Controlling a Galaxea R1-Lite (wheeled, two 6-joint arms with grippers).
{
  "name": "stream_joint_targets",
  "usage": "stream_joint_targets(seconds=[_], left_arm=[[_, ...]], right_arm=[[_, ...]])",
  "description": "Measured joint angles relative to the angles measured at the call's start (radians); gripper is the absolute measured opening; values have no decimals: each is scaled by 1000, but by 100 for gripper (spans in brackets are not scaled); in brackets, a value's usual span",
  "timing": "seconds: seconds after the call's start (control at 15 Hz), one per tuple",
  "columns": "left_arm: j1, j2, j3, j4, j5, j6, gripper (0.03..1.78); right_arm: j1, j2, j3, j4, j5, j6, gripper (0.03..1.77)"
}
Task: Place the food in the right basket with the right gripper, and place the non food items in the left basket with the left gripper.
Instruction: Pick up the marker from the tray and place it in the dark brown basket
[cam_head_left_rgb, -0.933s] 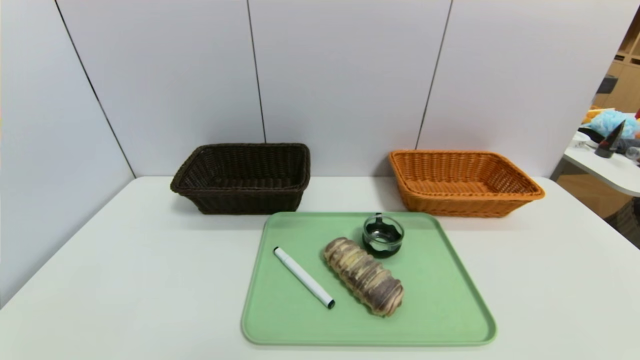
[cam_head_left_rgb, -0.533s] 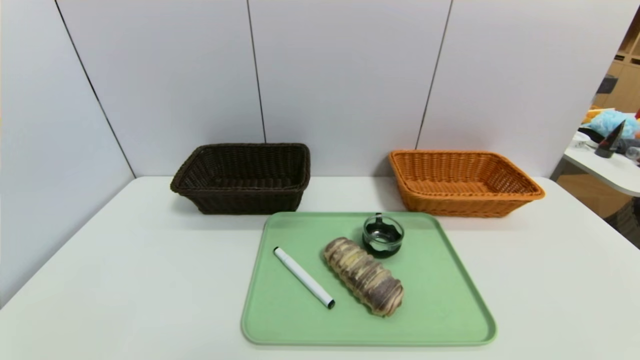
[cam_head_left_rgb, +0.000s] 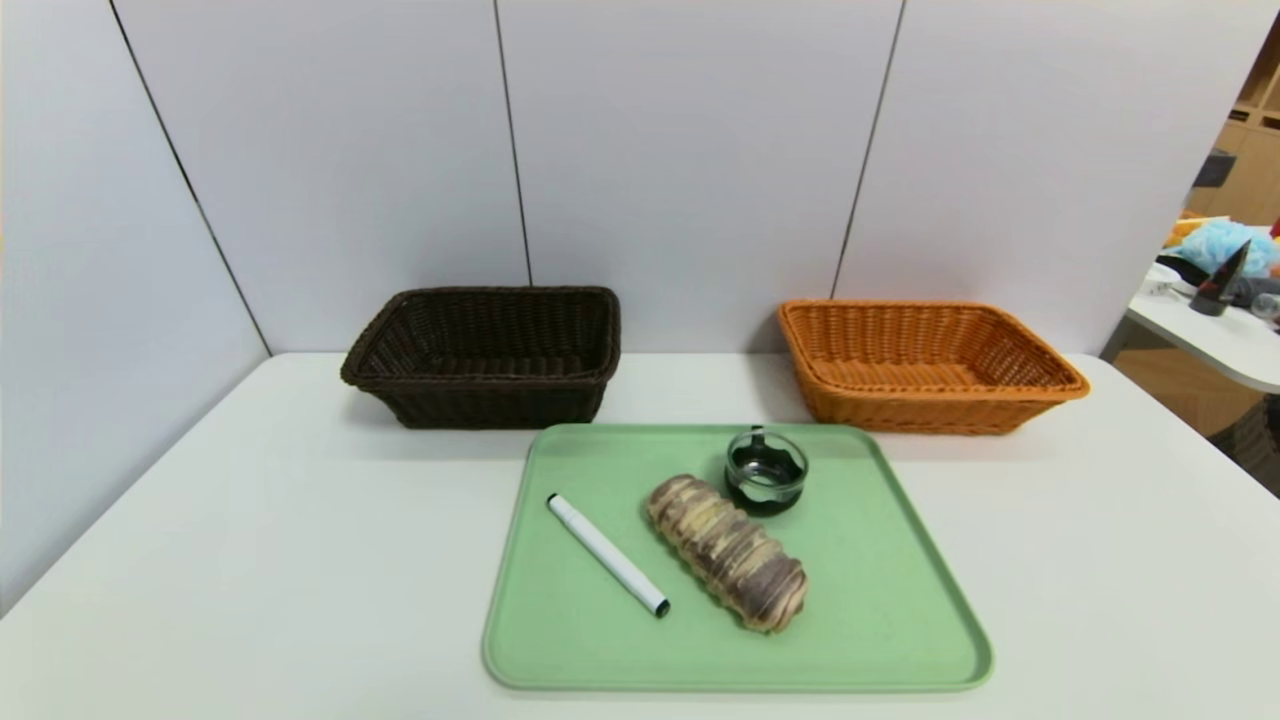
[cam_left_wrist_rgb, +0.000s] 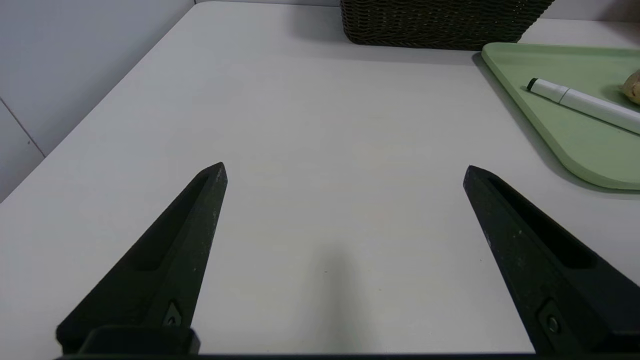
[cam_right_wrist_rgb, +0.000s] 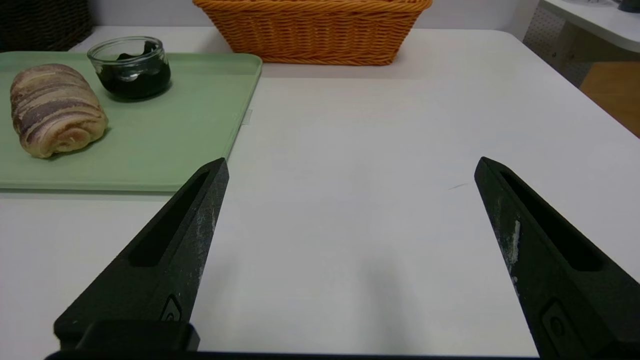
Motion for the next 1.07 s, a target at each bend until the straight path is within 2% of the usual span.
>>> stream_joint_targets(seconds=[0.6,1.07], left_arm=[[0,0,0,-3,0,7,169],[0,0,-3,6,-23,73,169]], right_arm=[[0,0,0,0,-1,1,170],[0,0,-4,14,23,-69,170]])
